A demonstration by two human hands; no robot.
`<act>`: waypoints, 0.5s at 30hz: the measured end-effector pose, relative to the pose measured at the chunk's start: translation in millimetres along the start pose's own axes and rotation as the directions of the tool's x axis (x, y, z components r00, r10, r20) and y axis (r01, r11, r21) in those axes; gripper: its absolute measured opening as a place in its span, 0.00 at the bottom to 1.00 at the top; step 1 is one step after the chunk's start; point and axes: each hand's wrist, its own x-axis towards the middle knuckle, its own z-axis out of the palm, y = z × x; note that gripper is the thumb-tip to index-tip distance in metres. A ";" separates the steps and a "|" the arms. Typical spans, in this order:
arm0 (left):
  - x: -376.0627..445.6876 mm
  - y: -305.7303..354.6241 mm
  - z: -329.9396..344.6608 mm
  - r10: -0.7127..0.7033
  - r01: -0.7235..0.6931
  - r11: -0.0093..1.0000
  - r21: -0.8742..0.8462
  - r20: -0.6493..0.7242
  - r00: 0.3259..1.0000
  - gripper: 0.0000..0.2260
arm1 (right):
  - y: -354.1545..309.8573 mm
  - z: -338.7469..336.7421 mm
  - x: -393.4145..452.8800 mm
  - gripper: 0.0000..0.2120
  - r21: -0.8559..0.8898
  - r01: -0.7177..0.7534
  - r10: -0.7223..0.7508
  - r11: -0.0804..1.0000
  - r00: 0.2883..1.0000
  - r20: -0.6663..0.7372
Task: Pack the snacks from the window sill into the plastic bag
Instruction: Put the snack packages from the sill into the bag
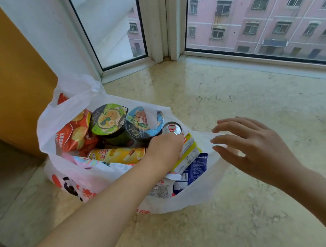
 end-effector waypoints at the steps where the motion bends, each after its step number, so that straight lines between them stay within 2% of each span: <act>1: -3.0 -1.8 0.1 0.071 -0.059 0.989 0.132 -0.086 0.994 0.08 | 1.0 -2.2 -2.5 0.09 0.000 -0.012 0.012 1.000 1.000 0.008; 3: -12.0 -6.0 -2.7 0.198 -0.122 0.929 0.348 -0.192 0.961 0.12 | 2.9 -7.2 -7.2 0.11 -0.004 -0.044 0.044 0.999 0.999 0.013; 4: -13.6 -8.1 -2.3 0.250 -0.137 0.909 0.394 -0.250 0.935 0.13 | 3.6 -9.7 -9.3 0.12 -0.008 -0.056 0.056 0.998 0.998 0.015; 7: -13.5 -10.2 -2.1 0.376 -0.210 0.905 0.370 -0.466 0.800 0.13 | 4.8 -17.8 -17.8 0.15 -0.013 -0.100 0.100 0.995 0.995 0.026; 9: -12.4 0.7 -12.9 0.371 -0.222 0.924 0.313 -0.585 0.721 0.15 | 7.0 -23.5 -26.3 0.16 -0.024 -0.137 0.137 0.990 0.990 0.026; 12: -11.8 30.1 -29.4 0.306 -0.210 0.952 0.223 -0.642 0.703 0.19 | 14.4 -33.6 -44.1 0.18 -0.045 -0.196 0.197 0.979 0.980 0.017; 15: -7.5 70.0 -40.7 0.296 -0.259 0.954 0.154 -0.639 0.710 0.21 | 25.0 -48.0 -69.9 0.19 -0.092 -0.259 0.260 0.961 0.966 0.000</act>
